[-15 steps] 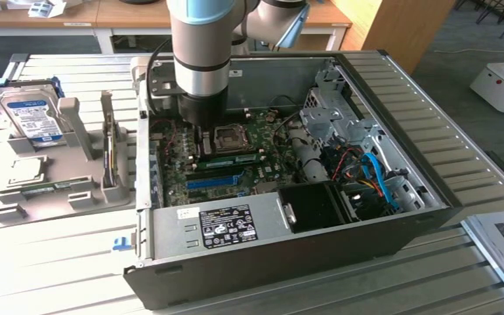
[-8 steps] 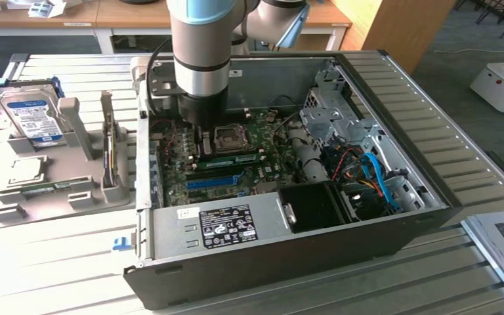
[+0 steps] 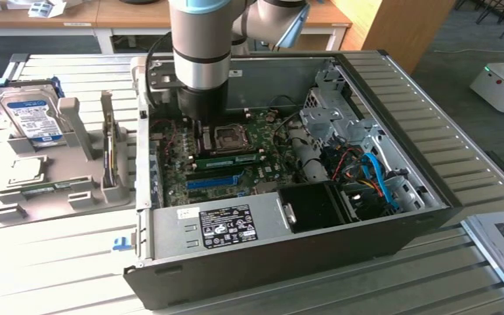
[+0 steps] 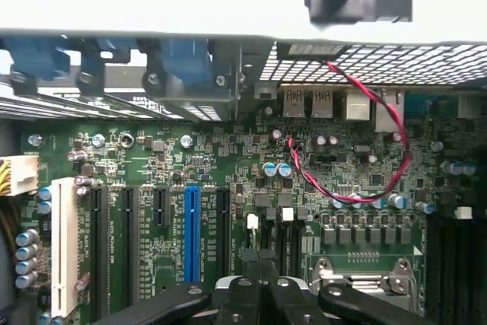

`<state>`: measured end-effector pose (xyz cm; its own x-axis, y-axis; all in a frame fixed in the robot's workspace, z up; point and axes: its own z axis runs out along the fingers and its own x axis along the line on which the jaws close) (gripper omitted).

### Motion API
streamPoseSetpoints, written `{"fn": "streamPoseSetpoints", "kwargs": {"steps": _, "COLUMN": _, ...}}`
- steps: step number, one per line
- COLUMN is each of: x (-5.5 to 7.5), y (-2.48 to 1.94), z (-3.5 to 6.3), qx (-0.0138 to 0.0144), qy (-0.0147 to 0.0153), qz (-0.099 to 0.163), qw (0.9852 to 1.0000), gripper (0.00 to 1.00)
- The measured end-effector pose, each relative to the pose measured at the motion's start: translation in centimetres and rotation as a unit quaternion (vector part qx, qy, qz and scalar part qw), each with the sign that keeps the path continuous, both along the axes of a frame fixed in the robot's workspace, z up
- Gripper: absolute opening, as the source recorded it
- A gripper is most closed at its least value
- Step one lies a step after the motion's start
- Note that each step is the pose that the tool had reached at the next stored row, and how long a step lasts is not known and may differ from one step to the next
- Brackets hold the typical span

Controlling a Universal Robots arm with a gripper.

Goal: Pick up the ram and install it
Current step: 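Press down the ram until it locks into place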

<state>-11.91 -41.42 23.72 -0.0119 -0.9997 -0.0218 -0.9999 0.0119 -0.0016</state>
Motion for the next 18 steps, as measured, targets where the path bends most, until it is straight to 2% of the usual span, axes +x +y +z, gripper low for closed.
{"fn": "streamPoseSetpoints", "kwargs": {"steps": 13, "x": 0.0, "y": 0.00, "z": 2.31, "qx": 0.0000, "qy": 0.0001, "qz": 0.000, "qw": 1.0000, "gripper": 0.10}}
{"fn": "streamPoseSetpoints", "kwargs": {"steps": 18, "x": 0.0, "y": 0.00, "z": 2.87, "qx": 0.0000, "qy": 0.0001, "qz": 0.000, "qw": 1.0000, "gripper": 0.10}}
